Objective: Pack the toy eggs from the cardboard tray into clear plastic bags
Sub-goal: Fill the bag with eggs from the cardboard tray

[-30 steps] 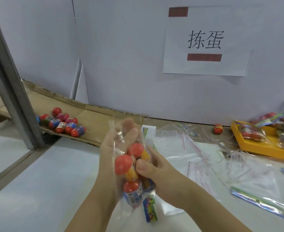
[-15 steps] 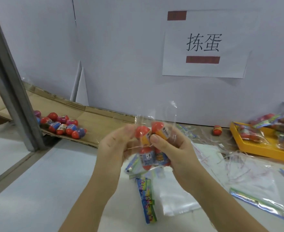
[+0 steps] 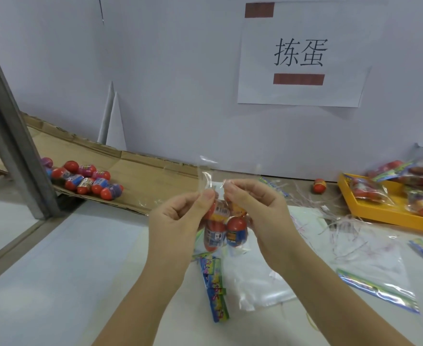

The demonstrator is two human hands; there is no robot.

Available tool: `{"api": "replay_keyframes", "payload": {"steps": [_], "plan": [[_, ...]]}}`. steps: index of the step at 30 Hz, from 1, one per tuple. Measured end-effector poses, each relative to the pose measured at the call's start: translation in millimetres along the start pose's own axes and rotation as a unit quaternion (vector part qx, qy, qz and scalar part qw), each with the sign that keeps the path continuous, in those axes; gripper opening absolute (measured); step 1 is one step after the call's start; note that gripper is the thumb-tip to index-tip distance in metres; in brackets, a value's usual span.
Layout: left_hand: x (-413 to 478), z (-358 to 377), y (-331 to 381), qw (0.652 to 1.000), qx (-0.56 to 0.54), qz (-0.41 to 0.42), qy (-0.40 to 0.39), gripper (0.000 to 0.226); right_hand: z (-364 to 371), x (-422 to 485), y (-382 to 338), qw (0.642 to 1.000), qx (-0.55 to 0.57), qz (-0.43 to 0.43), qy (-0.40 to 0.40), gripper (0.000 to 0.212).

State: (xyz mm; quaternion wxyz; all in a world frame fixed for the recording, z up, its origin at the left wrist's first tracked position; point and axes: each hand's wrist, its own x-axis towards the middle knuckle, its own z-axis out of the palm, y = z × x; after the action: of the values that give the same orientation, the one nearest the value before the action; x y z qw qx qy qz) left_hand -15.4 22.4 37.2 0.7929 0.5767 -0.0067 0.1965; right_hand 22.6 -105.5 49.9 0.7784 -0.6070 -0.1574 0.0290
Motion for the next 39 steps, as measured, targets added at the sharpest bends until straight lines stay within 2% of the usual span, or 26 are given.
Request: {"api": "replay_keyframes", "payload": {"steps": [4, 8, 11, 14, 18, 25, 32, 36, 39], "plan": [[0, 0, 0, 1.0, -0.023, 0.008, 0.004, 0.028, -1, 1, 1, 1.0, 0.009, 0.018, 0.017, 0.002], [0, -1, -4, 0.999, -0.012, 0.022, 0.037, 0.017, 0, 2, 1, 0.999, -0.002, 0.026, 0.029, 0.008], [0, -1, -8, 0.993, 0.046, 0.074, 0.074, 0.014, 1, 3, 1, 0.999, -0.019, 0.03, 0.031, 0.004], [0, -2, -11, 0.985, 0.091, 0.101, 0.103, 0.02, -2, 5, 0, 0.997, -0.028, 0.057, 0.034, 0.01], [5, -6, -9, 0.986, 0.073, 0.068, 0.13, 0.033, -9, 7, -1, 0.994, -0.041, 0.091, 0.045, 0.005], [8, -8, -7, 0.989, 0.07, 0.064, 0.115, 0.036, -19, 12, -7, 0.992, -0.104, 0.054, 0.036, 0.01], [6, -6, -9, 0.99, 0.077, 0.059, 0.102, 0.032, -22, 12, -8, 0.993, -0.103, 0.046, 0.017, 0.004], [8, -8, -5, 0.996, 0.034, 0.027, 0.08, 0.013, -27, 14, -13, 0.994, -0.095, 0.038, 0.025, 0.004], [9, -11, -1, 0.999, 0.006, 0.006, 0.039, 0.013, -28, 15, -14, 0.995, -0.086, 0.035, 0.029, 0.006]]}}
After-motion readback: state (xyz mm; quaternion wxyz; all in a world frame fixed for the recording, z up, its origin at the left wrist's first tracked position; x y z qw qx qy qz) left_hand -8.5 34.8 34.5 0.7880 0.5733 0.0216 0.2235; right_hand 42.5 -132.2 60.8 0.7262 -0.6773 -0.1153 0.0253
